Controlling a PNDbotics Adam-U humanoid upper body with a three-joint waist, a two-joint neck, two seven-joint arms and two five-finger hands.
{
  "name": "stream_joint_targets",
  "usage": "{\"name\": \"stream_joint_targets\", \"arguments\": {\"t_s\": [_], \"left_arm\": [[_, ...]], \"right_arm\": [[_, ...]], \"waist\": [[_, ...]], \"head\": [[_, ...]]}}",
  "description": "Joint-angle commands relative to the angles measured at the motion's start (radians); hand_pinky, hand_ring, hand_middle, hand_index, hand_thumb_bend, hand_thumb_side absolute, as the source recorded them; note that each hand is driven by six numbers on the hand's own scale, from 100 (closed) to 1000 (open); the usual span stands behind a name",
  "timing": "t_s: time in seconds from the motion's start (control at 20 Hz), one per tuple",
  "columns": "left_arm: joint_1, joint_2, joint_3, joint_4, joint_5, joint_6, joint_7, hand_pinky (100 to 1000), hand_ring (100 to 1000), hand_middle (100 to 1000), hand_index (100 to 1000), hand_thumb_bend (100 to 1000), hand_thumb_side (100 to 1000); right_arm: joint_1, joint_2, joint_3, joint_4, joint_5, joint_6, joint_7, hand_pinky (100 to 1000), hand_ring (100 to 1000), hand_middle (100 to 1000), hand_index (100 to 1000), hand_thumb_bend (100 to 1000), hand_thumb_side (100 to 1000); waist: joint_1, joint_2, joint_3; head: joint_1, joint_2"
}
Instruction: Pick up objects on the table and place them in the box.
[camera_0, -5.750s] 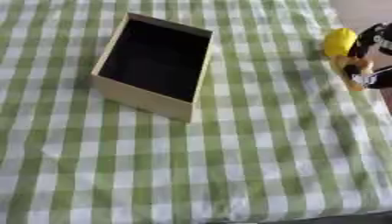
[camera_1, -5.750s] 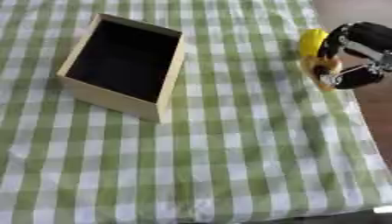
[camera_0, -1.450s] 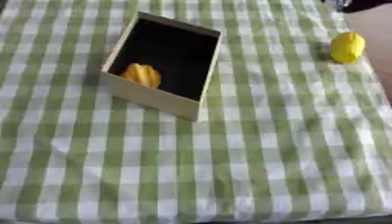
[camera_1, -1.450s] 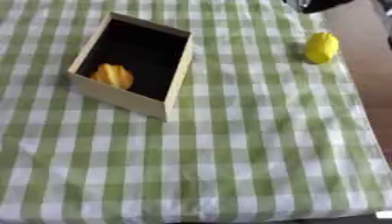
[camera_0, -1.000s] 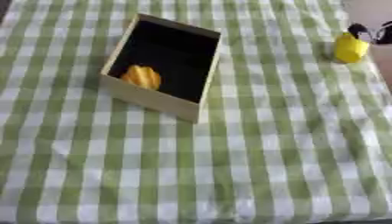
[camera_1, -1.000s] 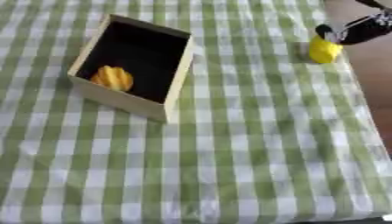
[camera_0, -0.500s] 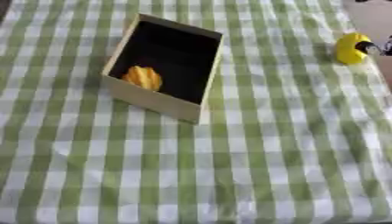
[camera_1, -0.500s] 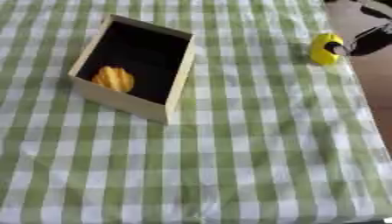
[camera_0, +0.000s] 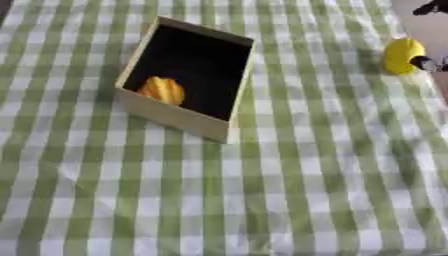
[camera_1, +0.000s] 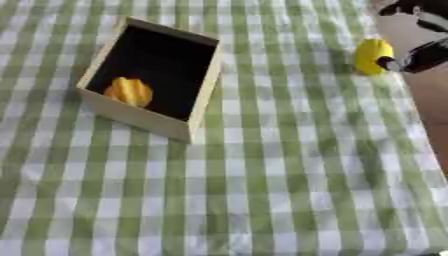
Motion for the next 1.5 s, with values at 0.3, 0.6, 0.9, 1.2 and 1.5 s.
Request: {"name": "stream_joint_targets", "arguments": {"t_s": [0.3, 0.6, 0.9, 1.2, 1.5], "left_arm": [[-0.013, 0.008, -0.002, -0.016, -0.002, 0.002, -0.007, 644, 761, 749, 848, 290, 572], [-0.011, 0.001, -0.004, -0.016, -0.002, 0.006, -0.012, 643, 761, 748, 847, 284, 578], [-0.013, -0.004, -0.008, -0.016, -0.001, 0.008, -0.016, 643, 762, 749, 847, 281, 584], [-0.012, -0.008, -0.010, -0.016, 0.000, 0.013, -0.023, 643, 763, 749, 847, 276, 588], [-0.013, -0.010, -0.013, -0.016, 0.000, 0.014, -0.029, 643, 764, 750, 843, 274, 590]], "right_arm": [[-0.031, -0.002, -0.010, 0.050, 0.053, 0.005, -0.019, 848, 899, 849, 921, 379, 381], [-0.046, 0.013, -0.019, 0.090, 0.062, 0.020, -0.038, 846, 895, 845, 923, 357, 395], [-0.065, 0.027, -0.028, 0.148, 0.103, 0.043, -0.052, 838, 886, 828, 918, 342, 389], [-0.073, 0.033, -0.030, 0.164, 0.095, 0.048, -0.035, 823, 848, 719, 852, 288, 210], [-0.077, 0.041, -0.030, 0.153, 0.060, 0.069, -0.033, 790, 770, 537, 696, 121, 242]], "waist": [[0.003, -0.005, 0.002], [0.006, 0.005, 0.005], [0.007, 0.014, 0.010], [0.006, 0.019, 0.008], [0.005, 0.018, 0.009]], "head": [[-0.011, -0.019], [-0.015, -0.024], [-0.021, -0.032], [-0.022, -0.029], [-0.021, -0.025]]}}
